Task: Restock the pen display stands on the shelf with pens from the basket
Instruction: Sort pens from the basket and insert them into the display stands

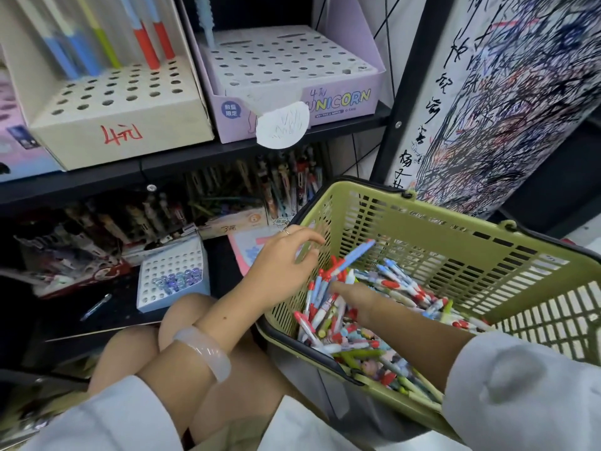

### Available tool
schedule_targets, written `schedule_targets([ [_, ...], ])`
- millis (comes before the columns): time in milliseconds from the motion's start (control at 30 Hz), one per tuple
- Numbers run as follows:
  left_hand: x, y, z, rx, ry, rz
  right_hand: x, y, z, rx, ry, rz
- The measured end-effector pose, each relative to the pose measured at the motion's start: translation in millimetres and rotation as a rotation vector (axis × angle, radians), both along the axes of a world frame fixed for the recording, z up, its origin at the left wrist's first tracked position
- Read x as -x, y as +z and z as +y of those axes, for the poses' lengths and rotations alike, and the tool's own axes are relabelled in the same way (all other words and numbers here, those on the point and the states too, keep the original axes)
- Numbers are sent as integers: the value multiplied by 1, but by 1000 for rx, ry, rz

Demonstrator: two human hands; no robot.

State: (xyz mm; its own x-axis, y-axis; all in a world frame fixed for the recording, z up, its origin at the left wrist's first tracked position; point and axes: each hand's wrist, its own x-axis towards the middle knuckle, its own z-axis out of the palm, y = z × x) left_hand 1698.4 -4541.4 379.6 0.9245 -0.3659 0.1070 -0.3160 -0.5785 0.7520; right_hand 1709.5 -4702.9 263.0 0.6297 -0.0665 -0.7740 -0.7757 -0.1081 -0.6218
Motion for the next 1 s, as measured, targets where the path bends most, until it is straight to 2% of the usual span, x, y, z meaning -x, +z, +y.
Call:
schedule_targets([
  [133, 0, 3, -2, -72, -12, 28, 12, 41, -21, 35, -103, -157],
  [233, 4, 8, -13, -46, -48, 86, 17, 85, -34, -58, -138, -292],
  [367, 13, 20, -37, 172, -168, 560, 26, 137, -27, -224, -141, -463],
  [433, 15, 25, -45, 226, -187, 627, 28, 150, -17, -272, -137, -548],
  [533, 15, 30, -56, 394, -143, 628, 28, 161, -4, -268, -169, -634],
  [633, 17, 36, -60, 369, -25, 517, 27, 167, 2, -397, -199, -661],
  [733, 17, 42, -57, 389, 11, 422, 26, 172, 0, -651, -227, -571],
  [800, 19, 44, -55, 375, 13, 395, 22, 171, -2, -720, -311, -505],
  [900, 23, 42, -55, 355, 35, 356, 13, 167, 3, -562, -386, -507],
  [1000, 23, 45, -48, 456, 144, 441, 6, 167, 1, -266, -290, -613],
])
